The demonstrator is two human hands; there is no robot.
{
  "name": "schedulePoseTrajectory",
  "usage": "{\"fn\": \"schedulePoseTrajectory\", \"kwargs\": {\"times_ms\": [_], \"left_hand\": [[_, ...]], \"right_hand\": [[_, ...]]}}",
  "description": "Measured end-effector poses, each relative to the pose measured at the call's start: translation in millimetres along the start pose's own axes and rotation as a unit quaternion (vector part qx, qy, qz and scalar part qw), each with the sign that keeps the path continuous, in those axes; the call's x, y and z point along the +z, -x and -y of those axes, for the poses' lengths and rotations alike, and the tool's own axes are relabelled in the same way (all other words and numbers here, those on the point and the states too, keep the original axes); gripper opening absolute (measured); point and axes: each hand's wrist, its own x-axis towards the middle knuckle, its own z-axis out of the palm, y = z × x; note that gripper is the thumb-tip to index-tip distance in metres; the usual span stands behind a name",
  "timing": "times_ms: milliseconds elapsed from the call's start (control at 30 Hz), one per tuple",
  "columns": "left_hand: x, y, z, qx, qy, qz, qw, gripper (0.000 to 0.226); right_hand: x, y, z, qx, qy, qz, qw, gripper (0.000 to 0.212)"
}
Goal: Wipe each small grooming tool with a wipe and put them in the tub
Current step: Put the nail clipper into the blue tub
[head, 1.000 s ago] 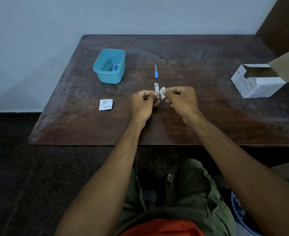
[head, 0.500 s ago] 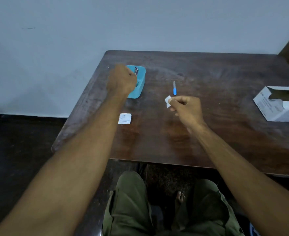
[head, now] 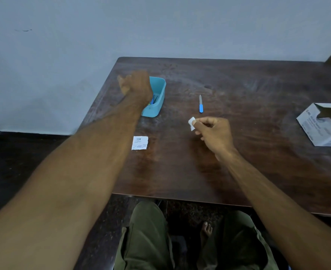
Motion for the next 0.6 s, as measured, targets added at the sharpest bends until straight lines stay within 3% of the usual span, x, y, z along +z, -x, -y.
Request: {"fn": "schedulePoseTrajectory", "kwargs": {"times_ms": [433, 600], "left_hand": [[17, -8, -6, 0.003, -0.045, 0.019, 0.999, 0.046], [12, -7, -10, 0.004, -0.039, -0.004, 0.999, 0.034]], "right_hand": [[0, -4, -4, 0.002, -0.010, 0.001, 1.000, 0.015], [-2, -3, -3, 0.009, -0.020, 0.004, 1.000, 0.013]]}}
